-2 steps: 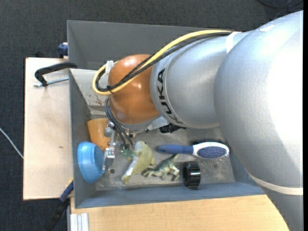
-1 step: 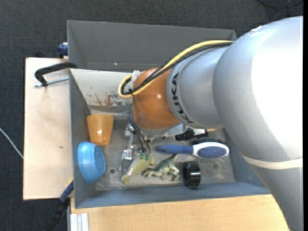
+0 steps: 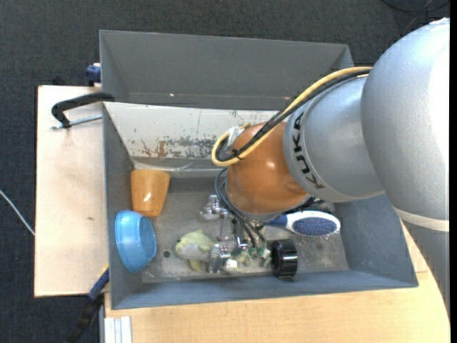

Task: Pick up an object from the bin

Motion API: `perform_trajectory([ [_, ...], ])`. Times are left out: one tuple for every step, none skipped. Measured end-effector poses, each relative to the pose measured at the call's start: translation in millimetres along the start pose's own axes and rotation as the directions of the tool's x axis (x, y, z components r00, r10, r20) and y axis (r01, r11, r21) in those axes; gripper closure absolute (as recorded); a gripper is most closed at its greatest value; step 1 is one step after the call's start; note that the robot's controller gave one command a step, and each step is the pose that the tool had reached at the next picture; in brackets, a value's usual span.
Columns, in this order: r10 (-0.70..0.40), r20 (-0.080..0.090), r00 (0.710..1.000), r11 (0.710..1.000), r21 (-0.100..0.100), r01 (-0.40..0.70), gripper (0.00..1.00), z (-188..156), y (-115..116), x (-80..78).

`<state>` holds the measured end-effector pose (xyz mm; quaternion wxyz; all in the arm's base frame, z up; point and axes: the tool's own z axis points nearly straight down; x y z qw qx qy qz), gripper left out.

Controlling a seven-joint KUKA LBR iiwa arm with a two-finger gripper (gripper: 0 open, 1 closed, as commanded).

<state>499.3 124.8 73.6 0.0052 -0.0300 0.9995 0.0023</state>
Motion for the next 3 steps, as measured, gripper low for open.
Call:
perform_trajectory([
  [-0.138, -0.006, 0.99, 0.99, -0.001, 0.138, 0.0, 1.4, -10.2, -28.5],
  [-0.135, 0.009, 0.991, 0.991, -0.001, 0.135, 1.0, -1.3, -10.8, -32.7],
  [-0.414, 0.002, 0.91, 0.91, 0.004, 0.414, 1.0, -189.3, -46.0, -30.8],
])
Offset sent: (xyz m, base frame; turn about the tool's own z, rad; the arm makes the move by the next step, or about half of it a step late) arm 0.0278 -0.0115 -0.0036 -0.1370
